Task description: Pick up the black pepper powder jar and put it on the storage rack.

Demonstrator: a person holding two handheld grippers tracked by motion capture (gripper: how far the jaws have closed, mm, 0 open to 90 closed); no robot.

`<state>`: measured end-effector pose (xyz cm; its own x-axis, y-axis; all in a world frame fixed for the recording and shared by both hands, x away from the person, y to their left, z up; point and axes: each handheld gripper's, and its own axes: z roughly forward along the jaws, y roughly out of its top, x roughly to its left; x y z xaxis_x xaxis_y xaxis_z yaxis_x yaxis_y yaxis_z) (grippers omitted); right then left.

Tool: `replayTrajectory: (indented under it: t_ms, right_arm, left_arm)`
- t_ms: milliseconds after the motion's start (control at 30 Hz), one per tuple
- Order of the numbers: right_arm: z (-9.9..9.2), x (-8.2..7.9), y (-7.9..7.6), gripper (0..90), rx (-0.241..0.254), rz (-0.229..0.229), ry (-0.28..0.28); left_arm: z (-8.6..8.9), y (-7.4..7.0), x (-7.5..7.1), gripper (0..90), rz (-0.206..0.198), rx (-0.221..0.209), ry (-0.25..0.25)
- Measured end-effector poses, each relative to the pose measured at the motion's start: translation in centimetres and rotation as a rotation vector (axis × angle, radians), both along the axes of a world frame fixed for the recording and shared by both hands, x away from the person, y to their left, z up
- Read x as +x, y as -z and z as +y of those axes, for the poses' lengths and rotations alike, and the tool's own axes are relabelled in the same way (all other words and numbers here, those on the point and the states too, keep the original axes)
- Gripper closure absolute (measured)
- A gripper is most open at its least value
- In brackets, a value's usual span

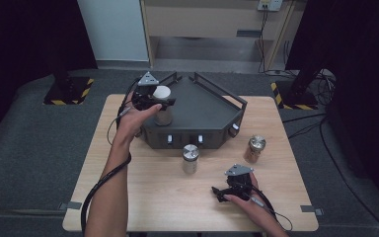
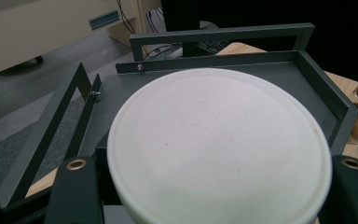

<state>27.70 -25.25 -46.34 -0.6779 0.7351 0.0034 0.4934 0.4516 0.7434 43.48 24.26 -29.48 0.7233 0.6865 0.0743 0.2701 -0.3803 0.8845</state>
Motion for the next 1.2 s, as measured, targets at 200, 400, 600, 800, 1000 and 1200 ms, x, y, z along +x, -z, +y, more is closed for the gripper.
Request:
replayTrajectory:
  t_ms: [200,400,600,800,1000,1200]
  right_arm:
    - [0.0,0.0,0.0,0.5,-0.001,-0.002,-0.001]
    - [0.0,0.0,0.0,0.5,-0.001,-0.001,-0.001]
    - [0.0,0.0,0.0,0.5,-0.001,-0.001,-0.001]
    - [0.0,0.0,0.0,0.5,-0.001,-0.001,-0.001]
    - [0.0,0.0,0.0,0.5,-0.001,-0.001,-0.001]
    - [0.0,0.0,0.0,0.5,-0.002,-0.001,-0.001]
  left_arm:
    - [0.6,0.2,0.1,32.4,0.013,-0.022,-0.003]
    - [0.5,0.3,-0.1,32.3,0.006,-0.021,0.000]
    - [0.6,0.4,-0.1,32.2,0.004,-0.023,-0.002]
    - [0.5,0.4,-0.1,31.3,0.011,-0.025,-0.007]
    - [0.4,0.4,-0.5,14.7,0.008,-0.014,-0.039]
    - [0.9,0.2,-1.6,5.0,0.011,-0.019,-0.069]
